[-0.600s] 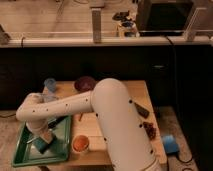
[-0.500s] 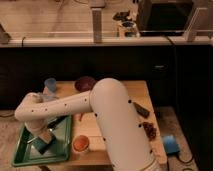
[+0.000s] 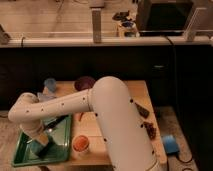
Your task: Wipe tray with sponge
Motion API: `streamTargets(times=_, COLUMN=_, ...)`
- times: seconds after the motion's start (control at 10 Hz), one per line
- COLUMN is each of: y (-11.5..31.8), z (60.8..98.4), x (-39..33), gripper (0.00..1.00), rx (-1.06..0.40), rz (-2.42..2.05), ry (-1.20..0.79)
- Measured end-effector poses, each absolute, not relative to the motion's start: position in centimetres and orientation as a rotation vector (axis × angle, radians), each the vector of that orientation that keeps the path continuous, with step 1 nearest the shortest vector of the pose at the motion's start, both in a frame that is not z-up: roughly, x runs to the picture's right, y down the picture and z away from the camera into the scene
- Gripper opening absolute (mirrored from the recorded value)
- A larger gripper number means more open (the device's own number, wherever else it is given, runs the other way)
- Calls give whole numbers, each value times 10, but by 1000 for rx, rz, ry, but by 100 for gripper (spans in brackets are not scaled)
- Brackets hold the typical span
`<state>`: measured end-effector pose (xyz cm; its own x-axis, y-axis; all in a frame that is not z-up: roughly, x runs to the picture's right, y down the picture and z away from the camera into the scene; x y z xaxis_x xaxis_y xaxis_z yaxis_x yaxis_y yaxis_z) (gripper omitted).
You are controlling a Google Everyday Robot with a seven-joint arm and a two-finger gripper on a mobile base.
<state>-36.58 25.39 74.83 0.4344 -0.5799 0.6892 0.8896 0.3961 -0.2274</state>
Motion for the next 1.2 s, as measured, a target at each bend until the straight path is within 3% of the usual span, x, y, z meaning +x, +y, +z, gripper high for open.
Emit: streamTargets(times=1.2, y=276, z=730, x=-310, gripper=0, rx=-690, rz=-976, ry=-507)
